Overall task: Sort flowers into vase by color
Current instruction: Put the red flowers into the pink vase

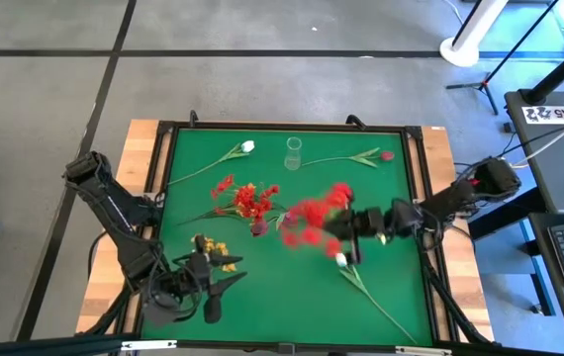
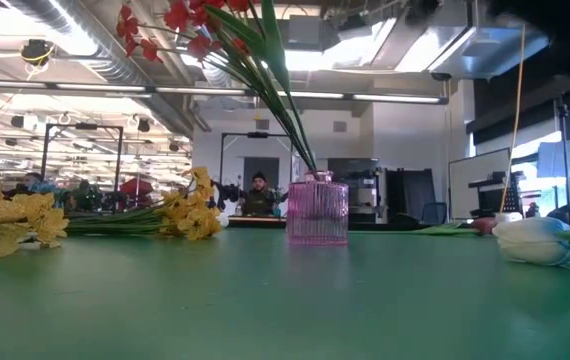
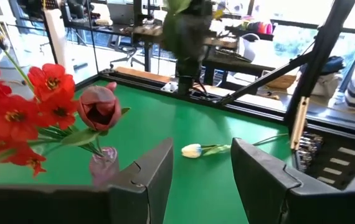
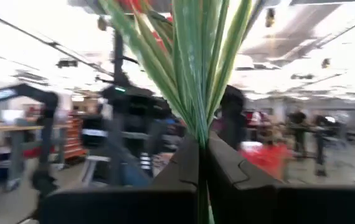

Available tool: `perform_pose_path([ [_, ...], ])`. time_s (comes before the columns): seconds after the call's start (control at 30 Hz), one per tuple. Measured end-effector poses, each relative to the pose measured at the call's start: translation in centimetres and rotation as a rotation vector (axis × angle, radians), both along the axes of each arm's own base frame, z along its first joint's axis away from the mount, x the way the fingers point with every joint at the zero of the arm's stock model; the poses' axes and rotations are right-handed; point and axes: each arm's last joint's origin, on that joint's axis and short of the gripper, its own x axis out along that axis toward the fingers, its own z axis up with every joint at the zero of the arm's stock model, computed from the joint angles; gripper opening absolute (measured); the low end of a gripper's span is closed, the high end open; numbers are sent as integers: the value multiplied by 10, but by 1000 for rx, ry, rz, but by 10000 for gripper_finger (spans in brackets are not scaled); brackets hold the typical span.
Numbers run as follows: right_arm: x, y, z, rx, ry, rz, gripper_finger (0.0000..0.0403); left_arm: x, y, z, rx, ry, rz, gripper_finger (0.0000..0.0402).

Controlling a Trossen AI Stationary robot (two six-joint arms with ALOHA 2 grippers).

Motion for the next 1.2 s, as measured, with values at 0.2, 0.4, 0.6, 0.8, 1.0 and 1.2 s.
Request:
perform_pose_path([
  [0.2, 15, -36, -10, 23, 32, -33, 7, 6, 7, 0, 71, 16, 42, 156],
  [0.4, 26, -59, -27, 40, 57, -55, 7, 12, 14, -1, 104, 36, 66, 156],
  [0.6, 46, -68, -46, 64, 100, -54, 7, 18, 21, -1, 128, 50, 90, 156],
  [0.8, 62, -65, -46, 40, 90, -8, 7, 25, 30, -2, 139, 63, 119, 156],
  [1.0, 60, -63, -31, 21, 35, 41, 7, 33, 47, 3, 131, 58, 177, 156],
  [1.2, 51, -61, -8, 24, -36, 131, 7, 34, 55, 29, 149, 26, 182, 156],
])
